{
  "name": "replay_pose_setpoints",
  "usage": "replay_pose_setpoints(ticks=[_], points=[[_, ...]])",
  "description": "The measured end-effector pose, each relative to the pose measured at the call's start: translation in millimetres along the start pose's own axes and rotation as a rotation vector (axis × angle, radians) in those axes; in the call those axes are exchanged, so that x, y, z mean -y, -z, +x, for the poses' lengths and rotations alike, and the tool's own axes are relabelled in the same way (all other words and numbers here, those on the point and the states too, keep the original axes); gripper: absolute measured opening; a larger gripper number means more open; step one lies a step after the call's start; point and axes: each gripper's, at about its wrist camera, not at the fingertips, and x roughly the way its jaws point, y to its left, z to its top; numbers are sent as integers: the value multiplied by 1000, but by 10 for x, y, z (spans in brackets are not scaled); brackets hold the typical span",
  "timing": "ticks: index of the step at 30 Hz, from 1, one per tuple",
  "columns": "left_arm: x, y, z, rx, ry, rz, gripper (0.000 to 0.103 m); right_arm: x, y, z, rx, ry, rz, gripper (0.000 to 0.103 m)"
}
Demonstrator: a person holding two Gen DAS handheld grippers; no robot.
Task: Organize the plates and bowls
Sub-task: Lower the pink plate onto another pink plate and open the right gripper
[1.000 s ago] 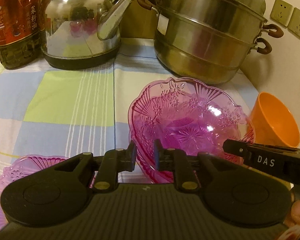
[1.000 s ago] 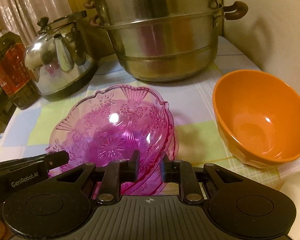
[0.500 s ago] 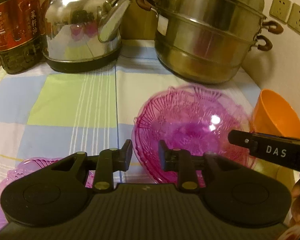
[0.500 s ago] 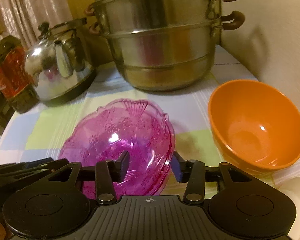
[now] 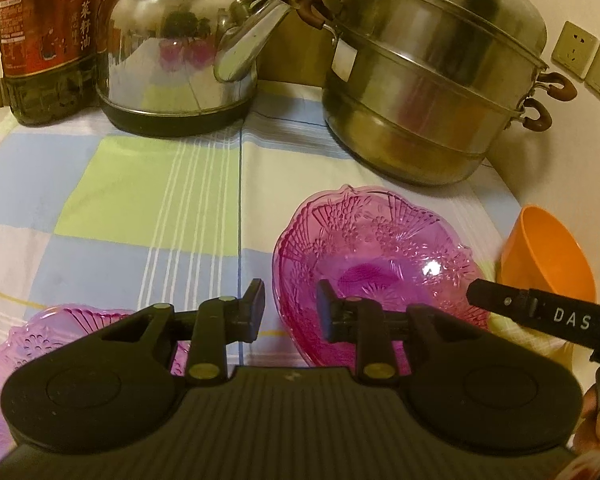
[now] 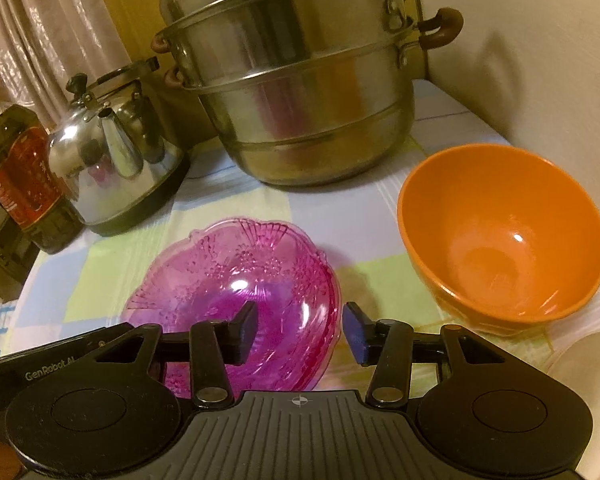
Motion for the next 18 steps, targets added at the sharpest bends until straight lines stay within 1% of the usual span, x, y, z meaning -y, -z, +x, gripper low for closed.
replay_pose_setpoints(ticks=[9,18], points=[[-32,-20,-105,24,-3,-16,25,-58,-21,-139,20,-3,-13,48],[-145,-28,-421,67,-14,-18,25,-178,16,-398,51,-49,-4,48]])
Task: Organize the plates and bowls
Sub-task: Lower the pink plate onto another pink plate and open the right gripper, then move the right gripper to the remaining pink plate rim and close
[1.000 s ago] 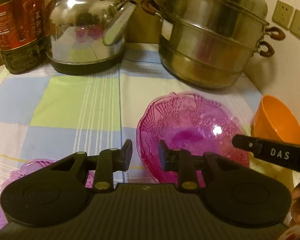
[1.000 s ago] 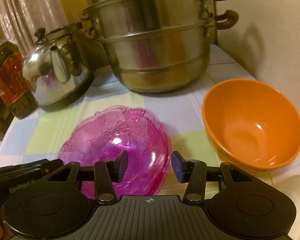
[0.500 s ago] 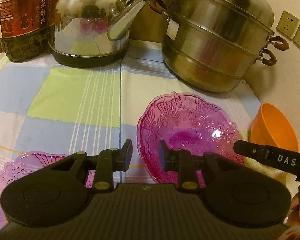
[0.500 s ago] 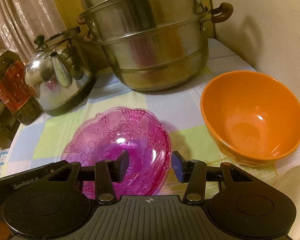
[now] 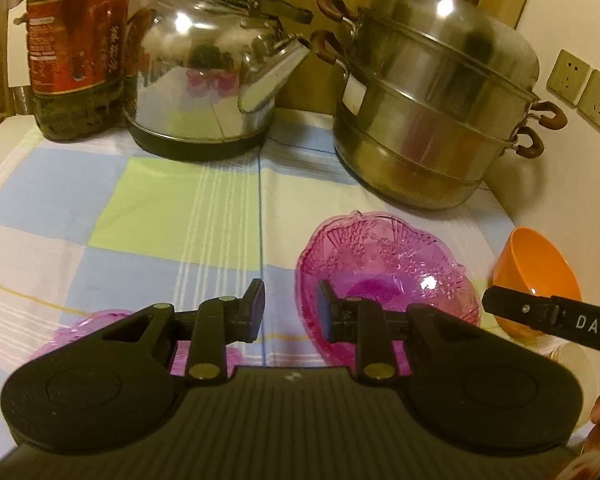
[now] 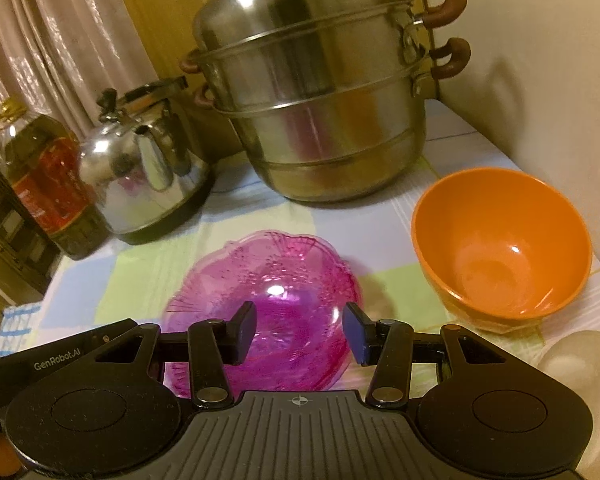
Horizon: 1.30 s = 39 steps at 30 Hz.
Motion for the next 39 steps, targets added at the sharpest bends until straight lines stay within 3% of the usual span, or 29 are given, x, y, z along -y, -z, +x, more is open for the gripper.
replay_pose_setpoints(ticks=[9,20,39], points=[[-350,54,-402,37,-59,-45,29,-316,178,-89,-33,-87,-4,48],[-871,240,-765,25,-160,-78,38,-769,509,19,-144,-176,-53,48],[-1375,377,-647,-66,-181,-104,38,-1066,812,386,-277,-189,-19,48]])
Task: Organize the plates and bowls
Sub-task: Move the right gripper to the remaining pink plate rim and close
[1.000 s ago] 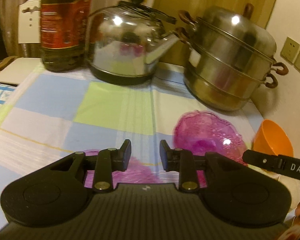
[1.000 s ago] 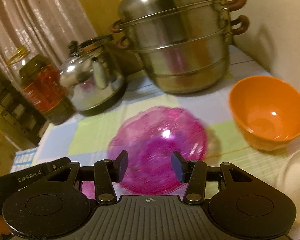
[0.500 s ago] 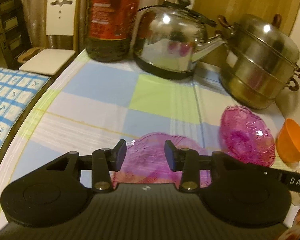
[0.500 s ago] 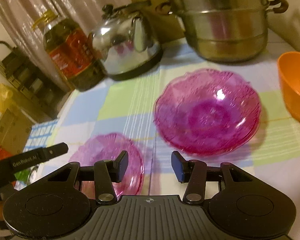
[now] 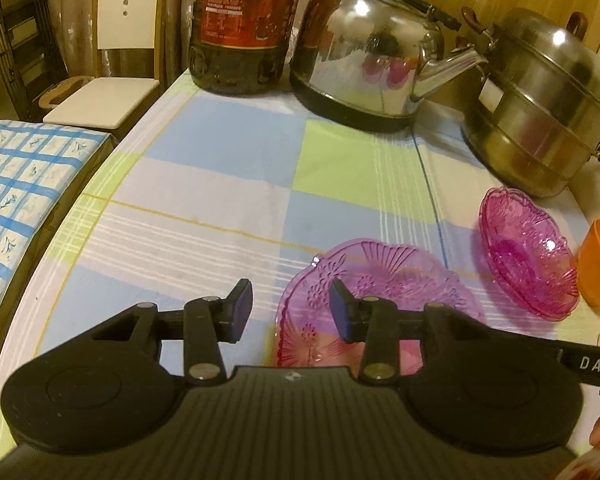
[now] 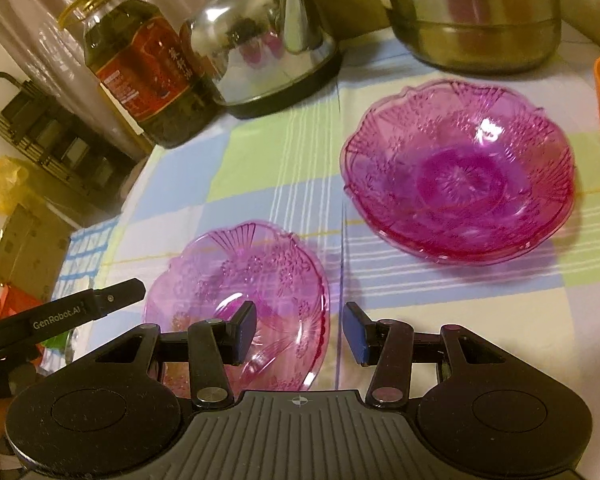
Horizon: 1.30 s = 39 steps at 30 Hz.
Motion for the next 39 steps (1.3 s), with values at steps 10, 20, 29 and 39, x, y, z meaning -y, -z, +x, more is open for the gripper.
replay_pose_setpoints(ticks=[10,20,29,39], points=[[-156,5,151,-50,8,-34,38,10,34,163,-34,29,28,48],[-264,53,307,-129,105,-112,37,17,48,289,-72,30,43,48],[-243,78,360,-154,94,-99,23,64,41,342,-92,32,75,39],[-228,85,372,-156,116,-99,12,96,36,378,-109,24,98,21]])
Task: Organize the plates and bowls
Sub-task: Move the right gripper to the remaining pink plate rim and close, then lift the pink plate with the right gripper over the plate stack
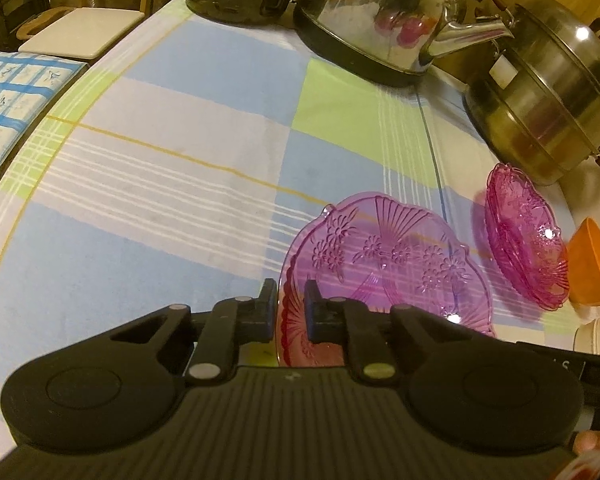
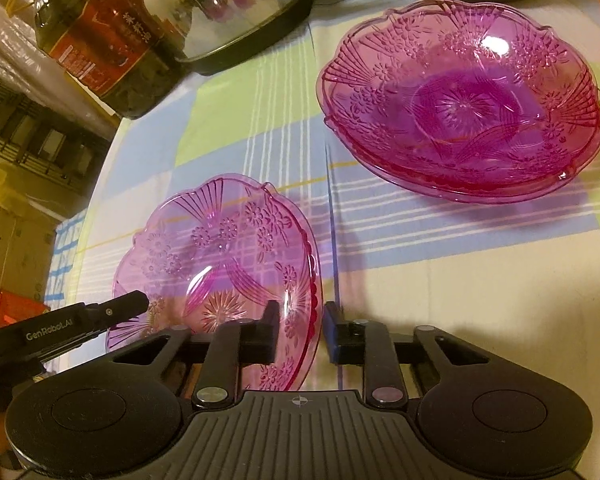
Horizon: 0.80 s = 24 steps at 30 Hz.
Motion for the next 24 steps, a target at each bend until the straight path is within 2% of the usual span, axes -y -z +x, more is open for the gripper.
replay_pose_setpoints(ticks=[8,24], points=[[8,10,-38,18,-9,17,11,-27,-10,-9,8,3,-21,14],[122,-43,-348,126,23,6,10,-108,-46,-360,101,-30,-80,13]])
